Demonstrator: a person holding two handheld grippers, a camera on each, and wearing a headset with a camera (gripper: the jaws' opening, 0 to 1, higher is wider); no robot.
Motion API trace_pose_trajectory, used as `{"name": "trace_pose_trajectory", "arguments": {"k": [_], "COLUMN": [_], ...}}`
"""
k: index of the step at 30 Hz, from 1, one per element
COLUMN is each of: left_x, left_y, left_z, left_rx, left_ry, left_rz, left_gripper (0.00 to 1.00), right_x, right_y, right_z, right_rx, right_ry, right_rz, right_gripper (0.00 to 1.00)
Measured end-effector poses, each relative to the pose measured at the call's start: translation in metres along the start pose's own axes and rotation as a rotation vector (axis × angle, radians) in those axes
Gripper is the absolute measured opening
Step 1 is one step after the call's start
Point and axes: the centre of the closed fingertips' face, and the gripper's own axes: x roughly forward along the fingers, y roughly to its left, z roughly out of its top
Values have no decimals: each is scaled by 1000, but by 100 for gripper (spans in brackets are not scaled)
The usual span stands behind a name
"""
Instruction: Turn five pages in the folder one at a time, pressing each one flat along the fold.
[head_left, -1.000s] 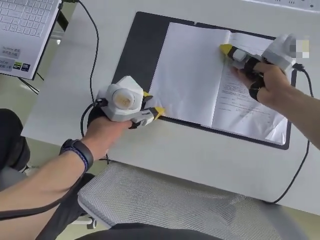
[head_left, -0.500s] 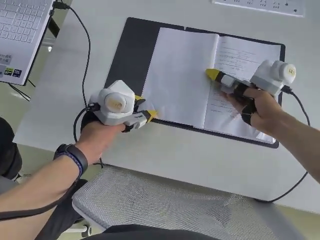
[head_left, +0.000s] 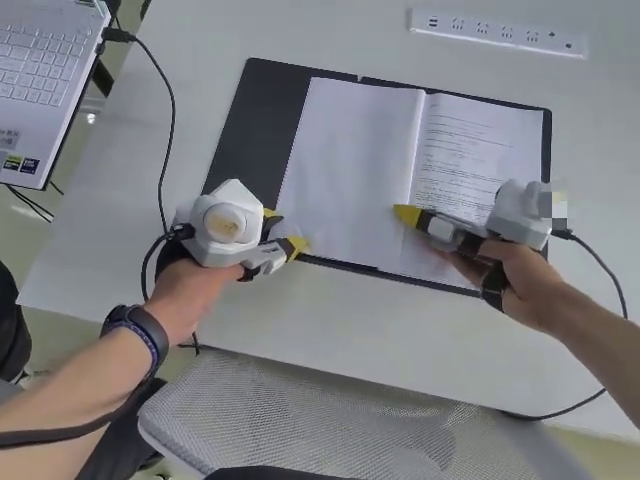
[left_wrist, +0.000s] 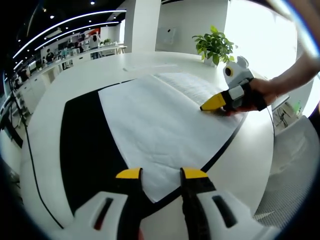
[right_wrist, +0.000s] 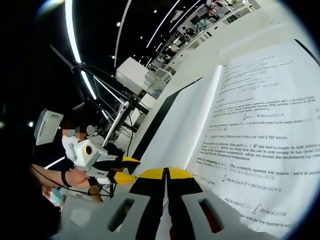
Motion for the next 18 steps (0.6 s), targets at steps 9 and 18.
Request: {"name": "trace_pose_trajectory", "arguments": {"k": [9, 18], "left_x": [0, 0], "left_y": [0, -2], "left_z": [0, 0], "left_rx": [-5, -4], "left_ry": [-7, -8], "left_rz": [0, 0], "left_gripper": [28, 30], "right_x": [-11, -18], "right_y": [18, 26], "right_z": [-33, -55], "right_rx": [-6, -12], "right_ry": [47, 84], "right_rz": [19, 19], "right_gripper": [0, 0]}}
